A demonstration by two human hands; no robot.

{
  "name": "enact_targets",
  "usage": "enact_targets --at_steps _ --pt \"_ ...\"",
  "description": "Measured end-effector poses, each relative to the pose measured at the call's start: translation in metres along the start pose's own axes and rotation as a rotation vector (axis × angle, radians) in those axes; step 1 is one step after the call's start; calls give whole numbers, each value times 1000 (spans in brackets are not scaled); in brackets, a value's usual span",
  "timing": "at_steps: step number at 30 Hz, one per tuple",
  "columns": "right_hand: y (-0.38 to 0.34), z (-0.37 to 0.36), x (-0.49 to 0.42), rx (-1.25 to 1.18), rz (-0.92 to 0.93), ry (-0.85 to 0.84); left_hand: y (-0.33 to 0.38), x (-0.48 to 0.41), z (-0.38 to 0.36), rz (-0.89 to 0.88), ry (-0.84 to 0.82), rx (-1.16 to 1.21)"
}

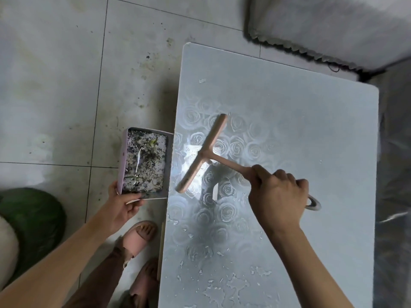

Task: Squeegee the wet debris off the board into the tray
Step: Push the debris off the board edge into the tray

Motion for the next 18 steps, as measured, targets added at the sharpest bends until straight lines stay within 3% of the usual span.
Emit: enact_targets --at_steps 7,14,18 --pt "19 -1 18 -54 16 -60 1 9 -2 20 33 0" --pt "127 -45 119 -170 -49 -238 -1 16 -5 47 10 -14" --pt "104 -80 135 -238 -84 -294 -6 16 0 58 20 -36"
Point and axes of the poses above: each hand's wrist, its own x-axis away from the middle knuckle, its own z-axis out of the back of the hand, y = z × x, the point moved 9 cm from there along -x, towards the middle knuckle, and after that the axes turned 3 degrees about -x, right-handed, at the moved point
